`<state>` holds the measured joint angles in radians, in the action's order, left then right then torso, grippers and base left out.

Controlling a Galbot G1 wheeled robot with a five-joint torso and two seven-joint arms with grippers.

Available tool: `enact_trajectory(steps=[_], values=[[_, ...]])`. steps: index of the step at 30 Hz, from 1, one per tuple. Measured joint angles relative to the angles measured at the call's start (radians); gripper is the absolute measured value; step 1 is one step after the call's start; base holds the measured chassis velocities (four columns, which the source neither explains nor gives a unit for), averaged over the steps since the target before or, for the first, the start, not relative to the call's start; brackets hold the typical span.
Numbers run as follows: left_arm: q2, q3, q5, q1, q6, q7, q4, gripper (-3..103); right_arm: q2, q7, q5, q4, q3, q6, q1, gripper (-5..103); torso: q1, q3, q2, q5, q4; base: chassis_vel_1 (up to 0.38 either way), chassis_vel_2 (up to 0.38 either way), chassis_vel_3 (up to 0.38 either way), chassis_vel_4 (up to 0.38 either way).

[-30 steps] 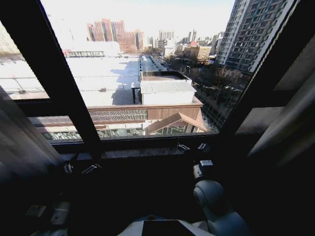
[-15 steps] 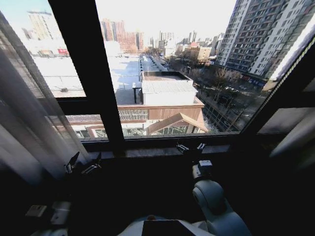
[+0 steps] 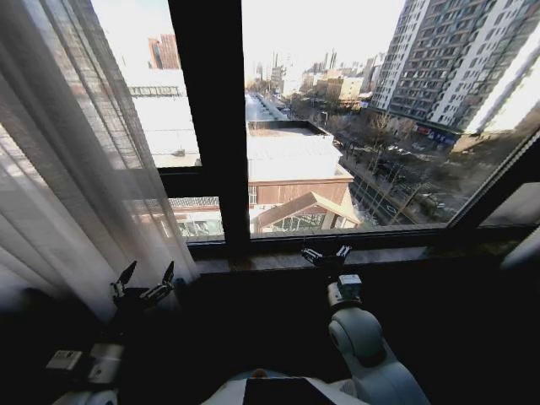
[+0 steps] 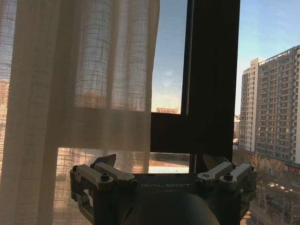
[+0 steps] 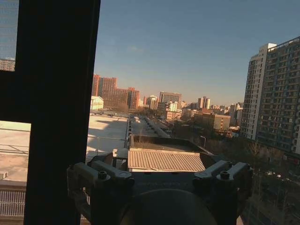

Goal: Open the curtains by pulling them apart, changing their state from closed to fully open.

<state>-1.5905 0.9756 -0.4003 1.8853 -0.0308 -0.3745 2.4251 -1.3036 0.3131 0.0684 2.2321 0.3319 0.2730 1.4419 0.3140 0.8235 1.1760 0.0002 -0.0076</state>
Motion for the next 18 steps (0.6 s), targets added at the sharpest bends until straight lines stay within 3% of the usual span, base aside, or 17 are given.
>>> enact_trajectory(steps=[8, 15, 18], values=[[0.011, 0.004, 0.001, -0.011, -0.003, 0.040, -0.010, 100, -0.005, 0.000, 0.003, -0.003, -0.010, -0.007, 0.000, 100, 0.000, 0.000, 0.000, -0.0008, 0.0003, 0.212, 0.214, -0.197, -0.225], [0.122, 0.033, -0.019, -0.131, -0.098, 0.162, -0.045, 100, -0.001, 0.002, 0.004, -0.006, -0.008, -0.010, 0.006, 100, 0.000, 0.000, 0.000, 0.0009, -0.0001, 0.007, 0.010, -0.001, -0.005], [0.206, 0.008, -0.048, -0.225, -0.152, 0.263, -0.082, 100, 0.002, 0.003, 0.002, -0.007, -0.007, -0.019, 0.016, 100, 0.000, 0.000, 0.000, 0.0005, -0.0003, -0.044, -0.070, 0.034, 0.053]])
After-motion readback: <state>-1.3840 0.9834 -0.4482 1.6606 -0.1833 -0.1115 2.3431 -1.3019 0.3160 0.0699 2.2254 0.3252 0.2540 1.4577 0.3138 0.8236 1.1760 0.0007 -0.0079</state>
